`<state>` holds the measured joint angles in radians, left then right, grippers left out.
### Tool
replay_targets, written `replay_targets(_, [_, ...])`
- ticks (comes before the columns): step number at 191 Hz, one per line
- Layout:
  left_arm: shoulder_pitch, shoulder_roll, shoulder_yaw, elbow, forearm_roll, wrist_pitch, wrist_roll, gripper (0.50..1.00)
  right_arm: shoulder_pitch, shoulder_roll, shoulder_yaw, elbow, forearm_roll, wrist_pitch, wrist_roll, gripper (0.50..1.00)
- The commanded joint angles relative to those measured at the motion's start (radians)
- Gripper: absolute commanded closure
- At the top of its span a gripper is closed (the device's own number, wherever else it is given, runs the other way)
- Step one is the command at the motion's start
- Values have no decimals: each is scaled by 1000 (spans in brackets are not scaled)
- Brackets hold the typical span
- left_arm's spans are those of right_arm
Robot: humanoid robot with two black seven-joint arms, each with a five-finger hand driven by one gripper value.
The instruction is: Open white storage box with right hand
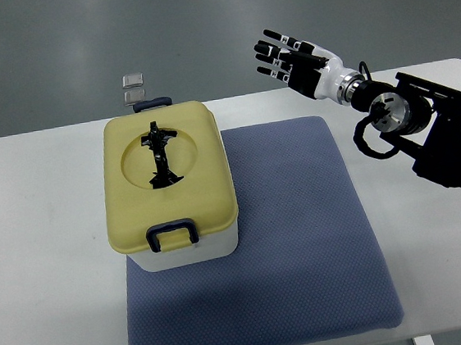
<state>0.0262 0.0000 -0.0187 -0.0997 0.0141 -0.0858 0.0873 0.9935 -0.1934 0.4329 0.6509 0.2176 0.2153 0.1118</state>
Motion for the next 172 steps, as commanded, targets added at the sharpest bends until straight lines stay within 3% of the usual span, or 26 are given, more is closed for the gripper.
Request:
replay_targets(1, [0,0,0,0,0,0,3,500,-9,12,1,1,-1,1,-1,574])
replay_targets(172, [-11,0,-6,-14,0,0,2,500,36,-11,-11,7,-60,-4,-1,576])
